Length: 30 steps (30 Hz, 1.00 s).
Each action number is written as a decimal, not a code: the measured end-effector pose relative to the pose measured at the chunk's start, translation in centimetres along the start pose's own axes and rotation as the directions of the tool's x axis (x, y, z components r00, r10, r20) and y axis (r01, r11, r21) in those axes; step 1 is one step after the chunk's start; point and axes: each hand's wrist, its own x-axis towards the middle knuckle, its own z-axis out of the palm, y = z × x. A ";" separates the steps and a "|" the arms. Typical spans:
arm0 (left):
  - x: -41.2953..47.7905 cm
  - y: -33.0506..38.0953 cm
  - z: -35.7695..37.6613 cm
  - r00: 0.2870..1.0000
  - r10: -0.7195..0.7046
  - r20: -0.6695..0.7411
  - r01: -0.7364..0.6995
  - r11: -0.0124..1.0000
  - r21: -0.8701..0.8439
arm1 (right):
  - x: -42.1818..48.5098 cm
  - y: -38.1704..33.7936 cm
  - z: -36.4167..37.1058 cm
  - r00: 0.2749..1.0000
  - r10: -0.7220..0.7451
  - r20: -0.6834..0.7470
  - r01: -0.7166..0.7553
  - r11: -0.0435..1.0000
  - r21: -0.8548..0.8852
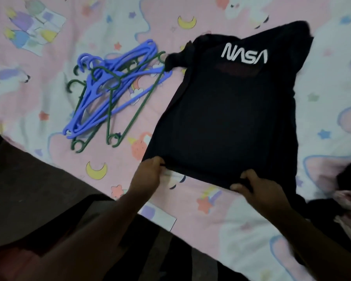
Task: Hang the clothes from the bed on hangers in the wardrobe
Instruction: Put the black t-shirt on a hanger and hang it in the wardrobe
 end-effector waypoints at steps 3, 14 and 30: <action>2.1 0.6 -1.9 0.997 -0.048 0.055 0.045 0.998 0.039 | 1.4 0.7 -2.0 0.973 -0.213 0.089 0.230 0.910 -0.346; 19.3 8.9 -27.5 0.710 0.074 -0.701 -0.170 0.983 -0.068 | 10.1 0.6 -31.4 0.546 -0.002 -0.837 0.250 0.955 0.161; -2.1 0.2 -0.5 0.954 0.210 0.213 -0.277 0.890 0.362 | -2.7 13.2 2.1 0.966 0.226 0.128 -0.178 0.936 -0.303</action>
